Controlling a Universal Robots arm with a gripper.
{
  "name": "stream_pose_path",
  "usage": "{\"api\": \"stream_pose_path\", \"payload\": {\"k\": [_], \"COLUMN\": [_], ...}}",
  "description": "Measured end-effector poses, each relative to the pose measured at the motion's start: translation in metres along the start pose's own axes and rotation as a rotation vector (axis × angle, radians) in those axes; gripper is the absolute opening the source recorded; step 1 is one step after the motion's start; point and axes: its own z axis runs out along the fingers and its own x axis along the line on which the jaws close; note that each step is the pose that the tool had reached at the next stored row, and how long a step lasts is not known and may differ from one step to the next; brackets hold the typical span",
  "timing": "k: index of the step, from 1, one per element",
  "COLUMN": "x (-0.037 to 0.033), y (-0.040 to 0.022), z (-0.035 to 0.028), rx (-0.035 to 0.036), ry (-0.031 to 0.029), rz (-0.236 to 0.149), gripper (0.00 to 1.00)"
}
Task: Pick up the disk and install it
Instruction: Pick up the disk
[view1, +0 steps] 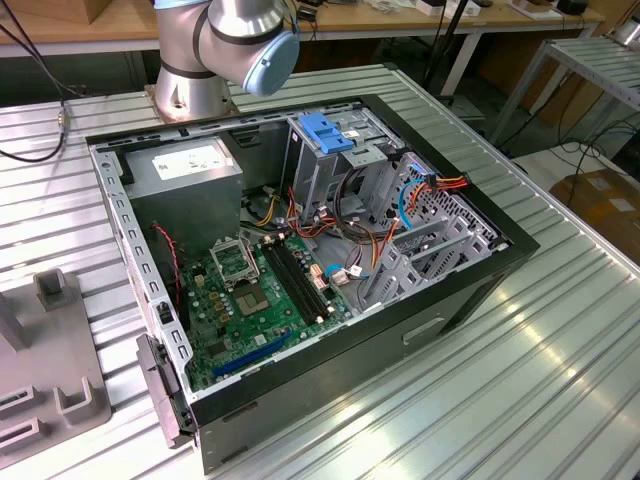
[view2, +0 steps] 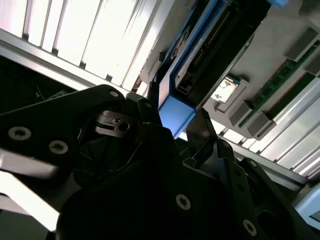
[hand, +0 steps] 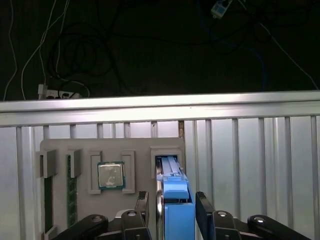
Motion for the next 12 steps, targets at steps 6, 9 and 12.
{"api": "stream_pose_path", "payload": {"k": [6,9,12], "x": [0.0,0.0,0.0], "y": [0.0001,0.0001,0.0001], "z": [0.0075,0.0104,0.0128], "rx": [0.0001,0.0,0.0001], "ry": [0.0,0.0,0.0], "rz": [0.0,-0.001,-0.001], "gripper": [0.5,0.5,0.5]}}
